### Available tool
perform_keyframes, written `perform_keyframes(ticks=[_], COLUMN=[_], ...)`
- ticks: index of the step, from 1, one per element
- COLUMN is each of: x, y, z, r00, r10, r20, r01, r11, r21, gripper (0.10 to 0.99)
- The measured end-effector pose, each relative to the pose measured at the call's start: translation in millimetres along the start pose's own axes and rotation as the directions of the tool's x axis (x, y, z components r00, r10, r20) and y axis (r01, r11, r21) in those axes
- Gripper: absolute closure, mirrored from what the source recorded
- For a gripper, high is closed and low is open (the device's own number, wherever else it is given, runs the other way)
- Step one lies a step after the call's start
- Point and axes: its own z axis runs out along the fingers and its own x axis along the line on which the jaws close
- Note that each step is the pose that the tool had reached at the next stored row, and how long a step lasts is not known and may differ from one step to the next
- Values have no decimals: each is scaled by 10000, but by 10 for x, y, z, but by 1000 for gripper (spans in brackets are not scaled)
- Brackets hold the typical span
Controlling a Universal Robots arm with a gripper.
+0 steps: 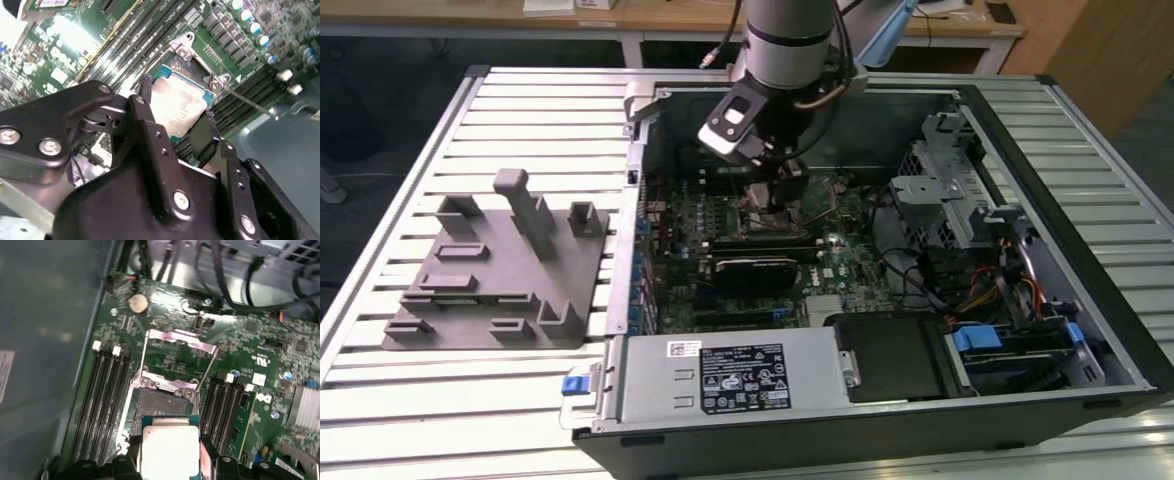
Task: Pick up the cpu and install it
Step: 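Place the cpu into insertion slot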
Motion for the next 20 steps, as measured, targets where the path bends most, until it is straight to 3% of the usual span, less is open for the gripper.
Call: perform_keyframes(ticks=[5,6,9,15,20], x=[0,0,0,0,0], y=[0,0,0,0,0], z=[6,9,12,19,25], r00=[9960,9901,9810,9540,9226], r10=[898,1406,1938,2999,3858], r20=[8,12,17,25,32], r01=[-898,-1406,-1938,-2999,-3858], r11=[9960,9901,9810,9540,9226], r21=[-2,-4,-5,-10,-14], gripper=[545,545,545,545,545])
